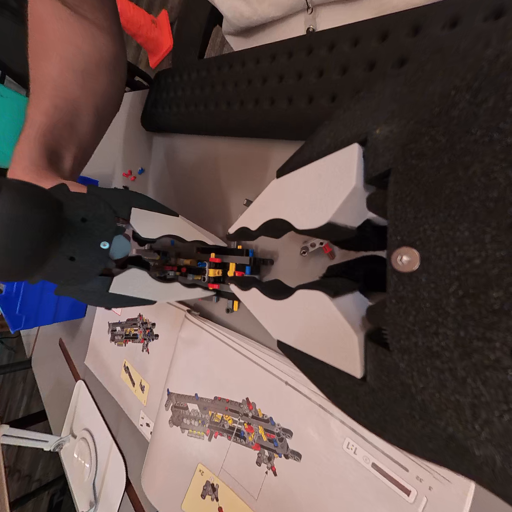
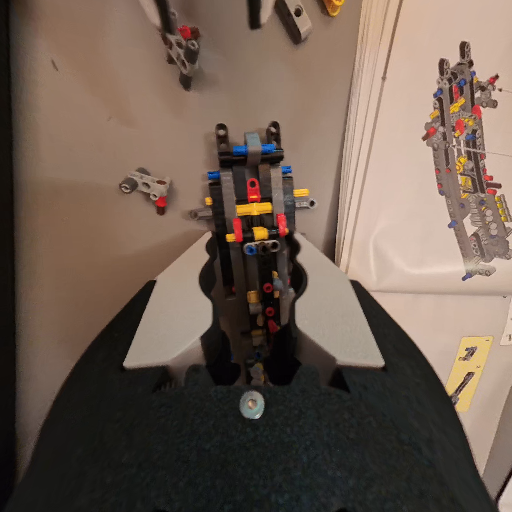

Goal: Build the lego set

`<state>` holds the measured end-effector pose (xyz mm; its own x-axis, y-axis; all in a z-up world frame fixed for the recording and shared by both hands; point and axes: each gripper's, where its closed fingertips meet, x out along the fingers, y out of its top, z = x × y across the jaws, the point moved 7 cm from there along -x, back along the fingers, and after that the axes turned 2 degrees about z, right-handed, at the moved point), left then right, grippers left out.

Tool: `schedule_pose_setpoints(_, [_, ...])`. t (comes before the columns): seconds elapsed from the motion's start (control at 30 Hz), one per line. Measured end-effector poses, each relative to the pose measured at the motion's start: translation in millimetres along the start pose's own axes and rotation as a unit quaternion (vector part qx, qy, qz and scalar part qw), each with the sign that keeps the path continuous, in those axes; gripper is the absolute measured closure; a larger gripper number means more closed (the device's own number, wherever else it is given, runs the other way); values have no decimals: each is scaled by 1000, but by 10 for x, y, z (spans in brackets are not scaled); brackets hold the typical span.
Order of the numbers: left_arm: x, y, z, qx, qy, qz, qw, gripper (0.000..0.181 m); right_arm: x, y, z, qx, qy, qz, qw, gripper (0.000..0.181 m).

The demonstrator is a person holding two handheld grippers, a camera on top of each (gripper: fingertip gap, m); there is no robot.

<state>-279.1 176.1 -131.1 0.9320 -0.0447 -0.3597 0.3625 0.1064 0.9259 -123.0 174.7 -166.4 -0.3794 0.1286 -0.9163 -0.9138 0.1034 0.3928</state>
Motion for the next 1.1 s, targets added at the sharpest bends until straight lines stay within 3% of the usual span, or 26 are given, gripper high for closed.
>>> schedule_pose_setpoints(0.17, [-25, 27, -38, -5, 17, 15, 1000, 153, -106, -18, 44, 25, 1, 47, 999, 135])
schedule_pose_setpoints(0.3, [-105, 114, -137, -20, 48, 62, 997, 142, -419, 7, 133, 81, 0, 180, 980, 135])
schedule_pose_setpoints(0.4, [-156, 247, -223, -34, 72, 134, 988, 123, -663, 28, 155, 112, 9, 282, 953, 134])
schedule_pose_setpoints(0.53, [61, 421, -144, -39, -14, 184, 982, 93, -820, 45, 143, 133, 29, 395, 909, 135])
schedule_pose_setpoints(0.63, [323, 440, -111, -18, -32, 150, 988, 95, -876, 45, 159, 158, 53, 464, 870, 134])
schedule_pose_setpoints(0.9, [442, 664, -195, -77, -86, 246, 962, 120, -912, 32, 162, 184, 67, 546, 814, 134])
schedule_pose_setpoints(1.1, [476, 642, -201, -81, -105, 229, 964, 121, -885, -4, 135, 176, 61, 549, 815, 135])
